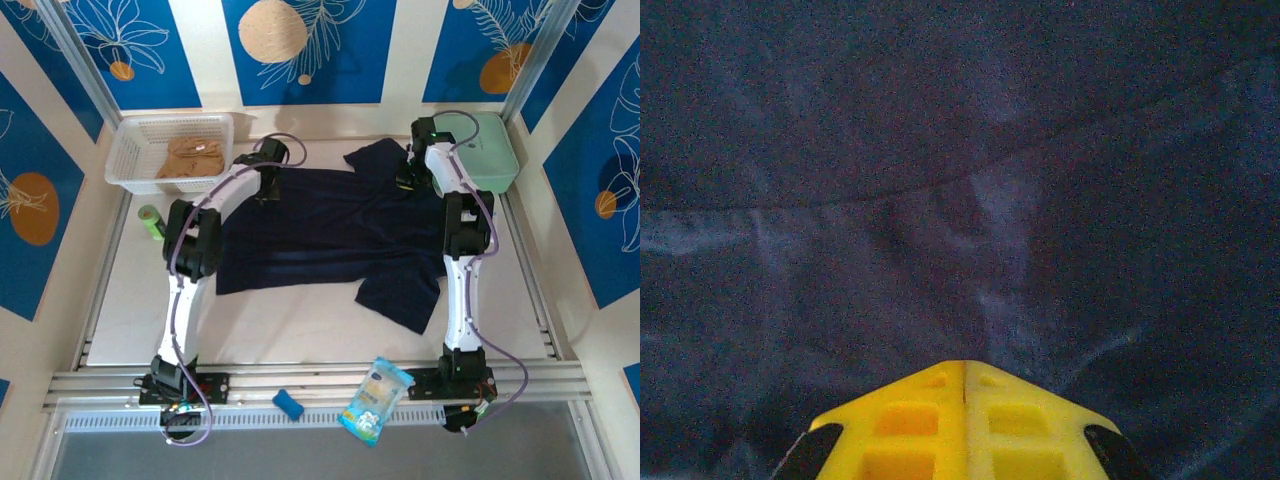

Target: Fold and stack the t-shirts

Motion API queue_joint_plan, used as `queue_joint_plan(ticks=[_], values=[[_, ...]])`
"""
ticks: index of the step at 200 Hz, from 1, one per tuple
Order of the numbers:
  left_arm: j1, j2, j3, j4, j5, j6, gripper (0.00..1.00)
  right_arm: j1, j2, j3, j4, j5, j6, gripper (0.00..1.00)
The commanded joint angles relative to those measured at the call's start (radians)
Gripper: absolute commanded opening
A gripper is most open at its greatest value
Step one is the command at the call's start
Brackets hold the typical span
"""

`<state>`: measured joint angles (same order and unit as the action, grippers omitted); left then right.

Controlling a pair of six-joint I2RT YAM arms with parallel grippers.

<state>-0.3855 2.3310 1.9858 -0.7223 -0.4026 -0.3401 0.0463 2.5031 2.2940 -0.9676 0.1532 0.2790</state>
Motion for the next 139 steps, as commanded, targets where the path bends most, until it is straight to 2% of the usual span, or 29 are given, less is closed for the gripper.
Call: queue_joint_plan(ticks=[1,18,44,85,139], values=[[0.016,0.082,0.109,-0.036,-0.034,0.02,0.61,0.007,0.061,0.082,-0.076,0.01,-0.006,0.0],[0.026,0.14,0.163,-0.107,-0.007,-0.003,0.61,0.005,0.09,0.089,-0.104,0.021,0.008,0.0],[0.027,0.152,0.114,-0.149,0.051,-0.032,0.58,-0.003,0.081,0.035,-0.121,0.033,0.025,0.0],[-0.007,-0.005,-0.211,-0.031,0.184,-0.063,0.55,-0.002,-0.025,-0.168,-0.1,0.079,0.033,0.0],[-0.091,-0.205,-0.563,0.057,0.168,-0.149,0.55,-0.005,-0.166,-0.427,-0.038,0.145,0.048,0.0]])
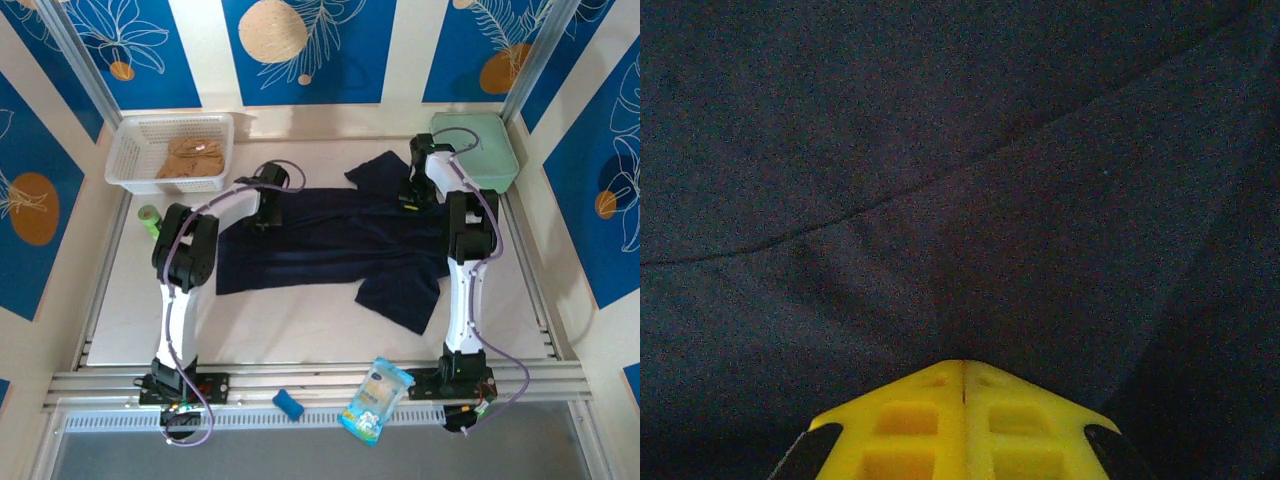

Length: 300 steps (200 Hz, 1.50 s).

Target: Fold and stack the t-shirts

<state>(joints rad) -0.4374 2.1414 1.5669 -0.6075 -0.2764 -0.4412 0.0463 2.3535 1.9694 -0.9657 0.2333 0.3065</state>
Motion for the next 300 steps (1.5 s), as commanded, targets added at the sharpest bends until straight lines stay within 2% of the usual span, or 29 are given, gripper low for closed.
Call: queue_joint_plan(ticks=[1,37,93,141,167,188,214,251,275,300], values=[[-0.04,-0.019,-0.149,-0.056,0.041,-0.051,0.55,-0.006,-0.018,-0.106,-0.04,0.065,0.021,0.0],[-0.059,-0.08,-0.272,-0.007,0.036,-0.103,0.55,-0.007,-0.065,-0.209,-0.009,0.069,0.043,0.0],[-0.073,-0.184,-0.292,-0.084,0.011,-0.161,0.57,-0.006,-0.087,-0.214,-0.028,0.079,0.055,0.0],[-0.072,-0.306,-0.093,-0.261,-0.083,-0.091,0.65,0.001,-0.133,-0.145,-0.09,0.073,0.054,0.0],[-0.05,-0.316,0.035,-0.347,-0.129,-0.035,0.69,0.007,-0.19,-0.164,-0.084,0.057,0.058,0.01],[0.008,-0.278,0.081,-0.348,-0.128,0.009,0.67,0.016,-0.228,-0.186,-0.079,0.031,0.062,0.02],[0.095,-0.2,0.098,-0.278,-0.048,0.07,0.59,0.039,-0.28,-0.231,-0.06,-0.007,0.065,0.02],[0.168,-0.133,0.111,-0.222,0.001,0.101,0.54,0.12,-0.349,-0.292,-0.019,-0.1,0.074,0.01],[0.172,-0.198,0.047,-0.167,0.002,0.088,0.54,0.229,-0.339,-0.282,0.026,-0.214,0.094,0.0],[0.174,-0.277,-0.011,-0.142,-0.02,0.072,0.55,0.346,-0.252,-0.191,0.085,-0.357,0.113,0.0]])
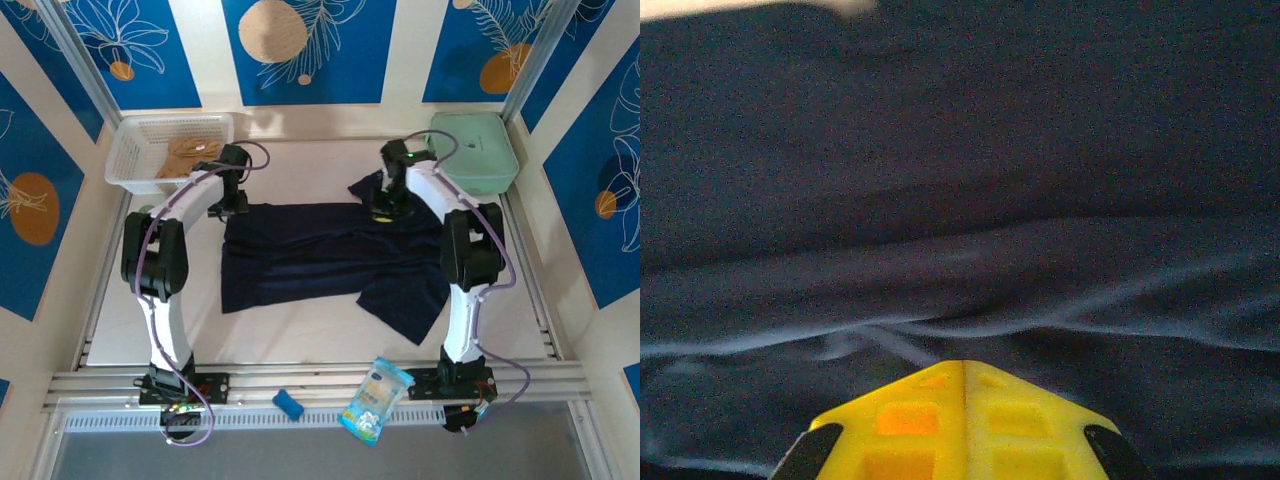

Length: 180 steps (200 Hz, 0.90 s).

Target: Fold and stack the t-shirts

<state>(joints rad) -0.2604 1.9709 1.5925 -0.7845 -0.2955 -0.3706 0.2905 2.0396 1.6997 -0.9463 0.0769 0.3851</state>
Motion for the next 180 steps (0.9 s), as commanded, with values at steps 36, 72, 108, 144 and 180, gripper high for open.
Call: queue_joint_plan(ticks=[36,72,108,144,180], values=[[0.039,-0.129,-0.083,0.04,-0.002,-0.011,0.56,0.226,0.304,0.386,0.034,-0.262,0.032,0.0],[0.074,-0.094,-0.094,0.09,0.052,-0.014,0.55,0.282,0.539,0.73,-0.083,-0.286,0.057,0.0],[0.074,-0.001,-0.021,0.111,0.106,0.023,0.52,0.299,0.644,0.817,-0.117,-0.289,0.119,0.0],[0.073,0.106,0.081,0.103,0.13,0.062,0.49,0.3,0.62,0.689,-0.115,-0.25,0.118,0.0],[0.075,0.214,0.191,0.102,0.16,0.118,0.46,0.3,0.547,0.532,-0.07,-0.213,0.1,0.0]])
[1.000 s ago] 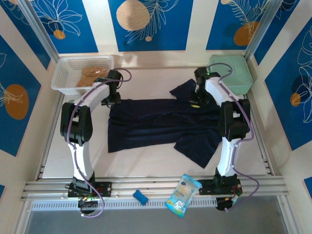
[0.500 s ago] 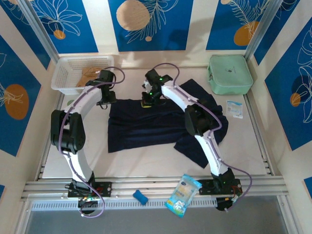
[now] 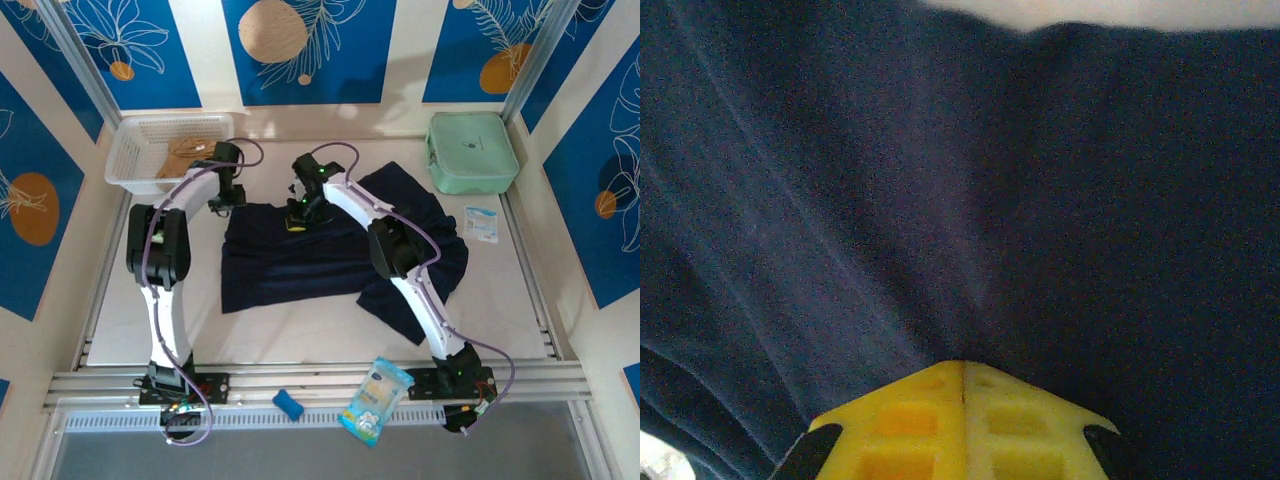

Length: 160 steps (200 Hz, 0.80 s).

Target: Fold and stack the t-shirts

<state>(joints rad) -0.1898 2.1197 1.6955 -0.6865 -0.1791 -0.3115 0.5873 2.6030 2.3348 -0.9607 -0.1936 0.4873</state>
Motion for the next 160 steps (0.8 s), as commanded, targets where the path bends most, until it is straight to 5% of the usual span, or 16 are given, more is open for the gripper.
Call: queue_joint_plan(ticks=[1,62,160], values=[[0.004,0.069,0.091,0.003,0.044,0.061,0.46,0.003,-0.018,-0.105,-0.055,0.057,-0.002,0.0],[0.003,0.244,0.312,-0.073,0.186,0.154,0.43,0.006,-0.027,-0.116,-0.059,0.052,-0.012,0.0],[0.003,0.317,0.426,-0.218,0.167,0.244,0.43,0.005,-0.015,-0.105,-0.075,0.059,-0.022,0.0]])
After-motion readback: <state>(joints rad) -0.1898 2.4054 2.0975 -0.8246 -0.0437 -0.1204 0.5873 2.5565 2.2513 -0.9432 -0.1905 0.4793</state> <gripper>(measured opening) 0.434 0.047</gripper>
